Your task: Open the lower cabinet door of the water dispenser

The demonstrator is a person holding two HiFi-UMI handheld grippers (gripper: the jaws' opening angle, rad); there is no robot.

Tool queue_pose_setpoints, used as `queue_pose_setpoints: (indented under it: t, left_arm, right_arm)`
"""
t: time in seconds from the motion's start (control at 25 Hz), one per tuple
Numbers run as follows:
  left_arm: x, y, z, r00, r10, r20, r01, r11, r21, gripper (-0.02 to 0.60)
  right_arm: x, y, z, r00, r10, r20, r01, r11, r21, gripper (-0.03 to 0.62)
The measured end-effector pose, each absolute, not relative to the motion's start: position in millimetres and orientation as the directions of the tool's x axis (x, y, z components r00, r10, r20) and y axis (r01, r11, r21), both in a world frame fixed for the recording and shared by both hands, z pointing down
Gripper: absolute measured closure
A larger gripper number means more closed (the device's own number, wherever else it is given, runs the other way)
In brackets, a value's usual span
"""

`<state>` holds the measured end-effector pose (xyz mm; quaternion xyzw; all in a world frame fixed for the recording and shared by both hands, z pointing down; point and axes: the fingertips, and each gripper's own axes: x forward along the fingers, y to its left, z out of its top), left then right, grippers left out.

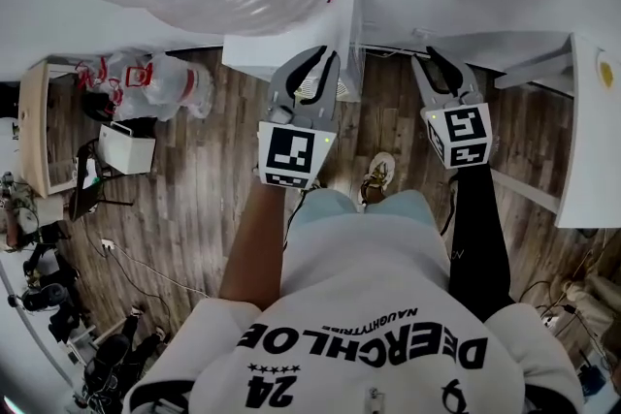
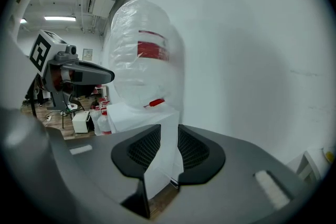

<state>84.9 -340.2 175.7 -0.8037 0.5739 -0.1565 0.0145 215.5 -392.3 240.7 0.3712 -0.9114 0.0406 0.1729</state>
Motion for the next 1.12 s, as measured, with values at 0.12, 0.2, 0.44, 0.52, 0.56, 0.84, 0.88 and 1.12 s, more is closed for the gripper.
queue_pose_setpoints:
  t: [0.12,0.2,0.44,0.52,0.56,0.84,0.88,1.12]
  left_arm:
    - [97,-337,187,0.294,-0.916,0.272,-0.916,-0.352,-0.195,0.526]
    - [100,-335,197,0.294,-0.908,0.299,-0.914,-0.359,-0.190,0.526]
    - [108,-332,229,0.301,-0.881,0.365,-0.909,-0.381,-0.170,0.526]
    - [110,-330,241,0.302,-0.871,0.387,-0.908,-0.386,-0.161,0.526]
    - [108,-328,247,0.301,-0.866,0.399,-0.908,-0.388,-0.156,0.526]
    - [103,-320,297,0.301,-0.822,0.483,-0.909,-0.401,-0.115,0.526]
    - [103,-319,304,0.302,-0.816,0.492,-0.908,-0.403,-0.111,0.526]
    - [102,-307,349,0.311,-0.778,0.546,-0.907,-0.415,-0.075,0.526]
  right_arm:
    - [222,-385,255,-0.675,-0.641,0.365,-0.680,0.733,0.031,0.511]
    - [219,-380,266,-0.681,-0.623,0.385,-0.669,0.743,0.022,0.511]
    - [212,-369,299,-0.695,-0.581,0.424,-0.643,0.766,-0.006,0.510]
    - [213,-365,312,-0.691,-0.572,0.442,-0.642,0.767,-0.010,0.510]
    - [213,-363,318,-0.688,-0.566,0.453,-0.640,0.768,-0.013,0.511]
    - [198,-344,367,-0.684,-0.498,0.533,-0.595,0.803,-0.014,0.510]
    - [196,-341,374,-0.684,-0.489,0.542,-0.592,0.805,-0.022,0.510]
    - [183,-322,426,-0.678,-0.435,0.592,-0.578,0.813,-0.065,0.510]
